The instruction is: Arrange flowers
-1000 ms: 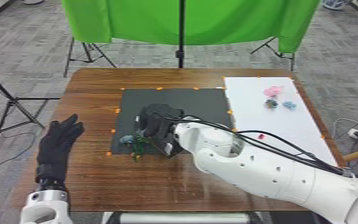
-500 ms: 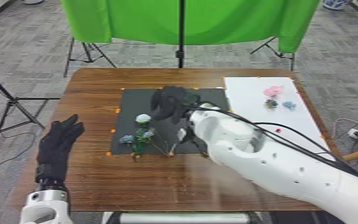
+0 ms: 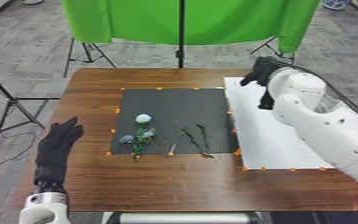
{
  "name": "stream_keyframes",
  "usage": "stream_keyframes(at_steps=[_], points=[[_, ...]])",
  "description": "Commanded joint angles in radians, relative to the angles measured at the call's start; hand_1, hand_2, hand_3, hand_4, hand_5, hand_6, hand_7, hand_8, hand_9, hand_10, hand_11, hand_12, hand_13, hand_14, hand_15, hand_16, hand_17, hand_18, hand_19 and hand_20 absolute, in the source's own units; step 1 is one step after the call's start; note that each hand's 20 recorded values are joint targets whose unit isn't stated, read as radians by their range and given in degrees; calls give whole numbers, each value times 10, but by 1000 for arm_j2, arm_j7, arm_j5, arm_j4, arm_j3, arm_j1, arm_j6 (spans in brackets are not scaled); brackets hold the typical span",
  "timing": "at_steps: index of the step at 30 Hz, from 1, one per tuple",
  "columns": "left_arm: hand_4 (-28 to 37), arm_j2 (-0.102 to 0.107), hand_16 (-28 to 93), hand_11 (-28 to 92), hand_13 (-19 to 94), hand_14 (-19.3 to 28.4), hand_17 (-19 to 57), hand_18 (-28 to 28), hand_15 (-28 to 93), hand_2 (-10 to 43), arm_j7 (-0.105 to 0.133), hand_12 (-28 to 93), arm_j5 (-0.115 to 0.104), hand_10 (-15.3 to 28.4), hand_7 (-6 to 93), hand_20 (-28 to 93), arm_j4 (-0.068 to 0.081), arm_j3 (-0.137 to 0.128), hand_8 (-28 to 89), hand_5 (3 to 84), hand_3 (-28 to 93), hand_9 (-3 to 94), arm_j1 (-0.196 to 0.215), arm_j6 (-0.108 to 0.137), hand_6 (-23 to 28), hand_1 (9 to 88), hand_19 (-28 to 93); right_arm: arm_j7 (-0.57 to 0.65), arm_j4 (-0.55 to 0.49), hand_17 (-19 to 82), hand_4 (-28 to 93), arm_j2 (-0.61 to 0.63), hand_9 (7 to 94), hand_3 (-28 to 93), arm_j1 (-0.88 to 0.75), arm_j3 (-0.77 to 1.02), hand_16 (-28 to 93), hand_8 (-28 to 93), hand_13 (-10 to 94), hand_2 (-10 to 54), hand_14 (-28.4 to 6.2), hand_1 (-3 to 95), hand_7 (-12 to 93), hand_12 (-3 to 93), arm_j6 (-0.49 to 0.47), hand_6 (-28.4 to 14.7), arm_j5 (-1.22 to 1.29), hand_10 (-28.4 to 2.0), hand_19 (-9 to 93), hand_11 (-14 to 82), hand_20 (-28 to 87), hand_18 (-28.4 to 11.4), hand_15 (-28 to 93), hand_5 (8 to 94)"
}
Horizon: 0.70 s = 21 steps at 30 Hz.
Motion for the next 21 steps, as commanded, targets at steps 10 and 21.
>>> stream_keyframes(at_steps=[10, 21], points=[[-283, -12, -6, 175, 320, 161, 46, 130, 200, 105, -20, 121, 7, 135, 101, 194, -4, -4, -60, 463, 590, 437, 12, 5, 50, 195, 104, 40, 102, 665, -113, 28, 812, 592, -133, 11, 337, -58, 907, -95, -41, 367, 91, 231, 117, -37, -113, -155, 932, 204, 543, -97, 560, 633], [-283, -12, -5, 174, 320, 162, 45, 131, 200, 100, -24, 121, 10, 135, 100, 194, -8, -5, -60, 463, 599, 436, 20, -1, 49, 201, 106, -23, 121, 687, -142, 22, 844, 579, -218, -16, 347, 1, 931, -95, -28, 479, 138, 236, 305, -16, -160, -140, 932, 231, 544, -86, 554, 695]])
